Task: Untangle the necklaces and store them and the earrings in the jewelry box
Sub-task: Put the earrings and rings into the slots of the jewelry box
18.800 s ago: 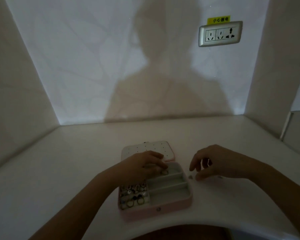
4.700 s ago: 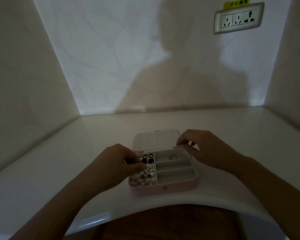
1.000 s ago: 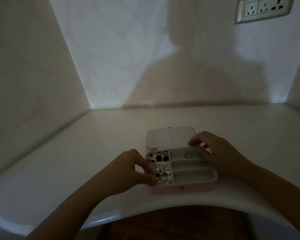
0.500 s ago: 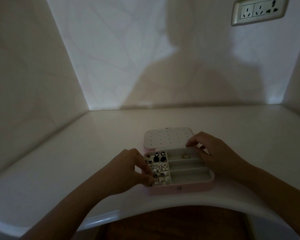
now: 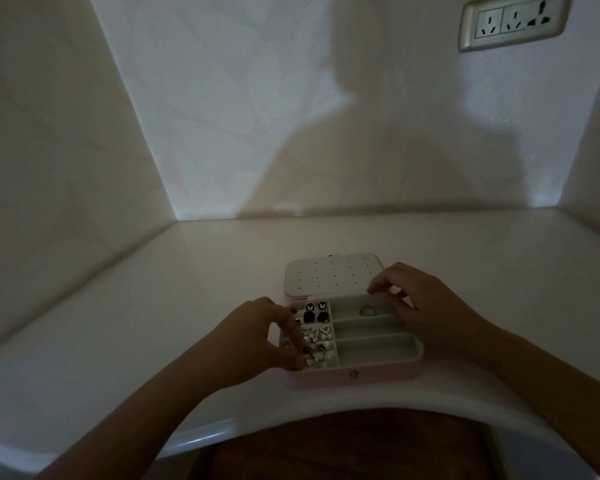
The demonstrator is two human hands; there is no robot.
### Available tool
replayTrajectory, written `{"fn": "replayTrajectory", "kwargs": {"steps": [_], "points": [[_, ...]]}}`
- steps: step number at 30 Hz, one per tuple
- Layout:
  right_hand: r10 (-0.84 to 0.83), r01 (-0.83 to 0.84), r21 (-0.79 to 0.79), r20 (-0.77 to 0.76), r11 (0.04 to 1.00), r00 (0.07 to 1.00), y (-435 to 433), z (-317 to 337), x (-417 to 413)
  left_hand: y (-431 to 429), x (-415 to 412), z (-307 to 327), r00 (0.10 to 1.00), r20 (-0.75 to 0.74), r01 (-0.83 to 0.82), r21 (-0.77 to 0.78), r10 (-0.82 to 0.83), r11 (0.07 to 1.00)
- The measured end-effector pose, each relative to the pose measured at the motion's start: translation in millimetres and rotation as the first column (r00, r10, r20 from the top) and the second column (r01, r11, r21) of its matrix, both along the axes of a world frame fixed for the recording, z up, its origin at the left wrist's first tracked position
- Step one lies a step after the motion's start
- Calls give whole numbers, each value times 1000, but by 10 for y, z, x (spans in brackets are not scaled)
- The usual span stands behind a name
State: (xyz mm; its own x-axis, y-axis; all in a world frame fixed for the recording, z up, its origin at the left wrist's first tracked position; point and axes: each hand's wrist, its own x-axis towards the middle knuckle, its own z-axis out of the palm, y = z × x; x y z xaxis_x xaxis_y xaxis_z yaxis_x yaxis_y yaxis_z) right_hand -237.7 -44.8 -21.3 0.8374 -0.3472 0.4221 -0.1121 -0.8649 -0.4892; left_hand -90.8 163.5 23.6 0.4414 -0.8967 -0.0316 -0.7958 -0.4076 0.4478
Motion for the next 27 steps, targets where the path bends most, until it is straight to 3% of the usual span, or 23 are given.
{"fn": "replayTrajectory", "kwargs": {"steps": [5,9,13,15,19,27], "points": [[-13,13,-17,-30,1000,999,-16,79,-28,-15,68,3,997,-68,-34,-1,34,999],[-139,137,-31,-59,990,989,-177,233,-165,-67,80,59,986,-164,-48,-82,34,995],[-331,352,15,-306,936,893,-467,400,-435,-192,104,22,959,-282,-55,-177,3,983],[-314,391,80,-458,917,831,-559,426,-533,-267,119,-28,970,-243,-24,-210,-29,977],[-253,409,152,-583,900,772,-561,431,-550,-377,123,-125,989,-140,21,-221,-53,975],[-193,308,121,-555,944,809,-491,390,-471,-433,151,-143,992,-103,50,-193,-71,980]]}}
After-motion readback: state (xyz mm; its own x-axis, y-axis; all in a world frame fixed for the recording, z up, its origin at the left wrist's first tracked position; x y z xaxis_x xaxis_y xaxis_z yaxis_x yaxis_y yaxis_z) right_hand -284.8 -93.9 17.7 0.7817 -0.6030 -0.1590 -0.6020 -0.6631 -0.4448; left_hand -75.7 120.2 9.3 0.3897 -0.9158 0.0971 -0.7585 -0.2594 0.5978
